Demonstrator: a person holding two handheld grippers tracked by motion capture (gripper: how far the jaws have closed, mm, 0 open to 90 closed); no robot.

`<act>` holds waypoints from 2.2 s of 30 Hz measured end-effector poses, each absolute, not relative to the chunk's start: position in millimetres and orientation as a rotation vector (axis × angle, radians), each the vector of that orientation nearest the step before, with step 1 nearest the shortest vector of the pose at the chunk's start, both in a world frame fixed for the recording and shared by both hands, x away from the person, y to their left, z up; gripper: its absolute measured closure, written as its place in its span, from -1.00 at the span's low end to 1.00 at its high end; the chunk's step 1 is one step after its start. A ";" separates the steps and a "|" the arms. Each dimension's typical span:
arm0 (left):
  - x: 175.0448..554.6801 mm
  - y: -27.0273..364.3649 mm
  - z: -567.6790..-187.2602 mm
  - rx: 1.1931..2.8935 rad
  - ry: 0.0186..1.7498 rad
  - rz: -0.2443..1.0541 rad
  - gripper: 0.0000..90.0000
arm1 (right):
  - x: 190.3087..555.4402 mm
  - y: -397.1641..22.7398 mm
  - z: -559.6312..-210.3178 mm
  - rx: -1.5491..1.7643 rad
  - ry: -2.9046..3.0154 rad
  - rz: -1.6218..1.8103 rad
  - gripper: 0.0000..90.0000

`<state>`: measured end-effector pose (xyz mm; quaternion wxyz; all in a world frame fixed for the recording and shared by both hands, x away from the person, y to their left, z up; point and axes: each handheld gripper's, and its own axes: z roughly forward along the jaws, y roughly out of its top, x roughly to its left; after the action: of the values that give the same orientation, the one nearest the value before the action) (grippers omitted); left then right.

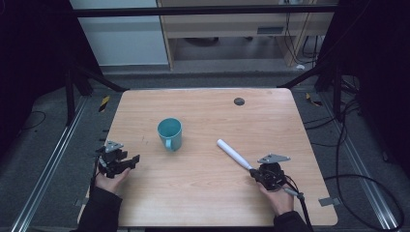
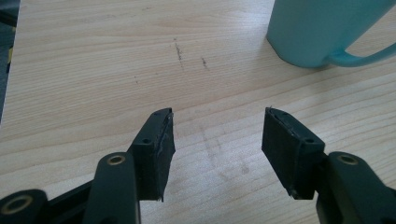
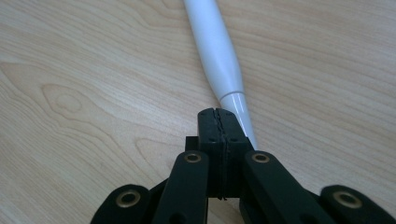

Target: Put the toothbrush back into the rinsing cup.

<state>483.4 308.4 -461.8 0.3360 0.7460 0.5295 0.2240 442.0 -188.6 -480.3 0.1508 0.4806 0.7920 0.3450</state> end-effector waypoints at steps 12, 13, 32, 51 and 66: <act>483.6 308.7 -462.3 1.952 1.381 0.584 -0.03 | 446.3 -194.9 -484.7 1.417 2.255 0.909 1.00; 483.7 308.7 -462.4 1.952 1.382 0.584 -0.04 | 447.0 -196.3 -484.8 1.424 2.251 0.905 1.00; 484.1 308.4 -463.1 1.951 1.384 0.586 -0.03 | 465.6 -212.3 -488.7 1.482 2.191 0.862 1.00; 484.3 308.7 -463.2 1.950 1.383 0.588 -0.03 | 488.0 -212.8 -489.4 1.498 2.134 0.867 1.00; 484.4 308.7 -463.5 1.953 1.383 0.589 -0.03 | 500.9 -217.0 -490.4 1.518 2.104 0.876 1.00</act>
<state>484.4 308.7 -463.5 0.3324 0.7474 0.5292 0.2255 500.9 -217.0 -490.4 0.2003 0.5432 0.7527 0.3134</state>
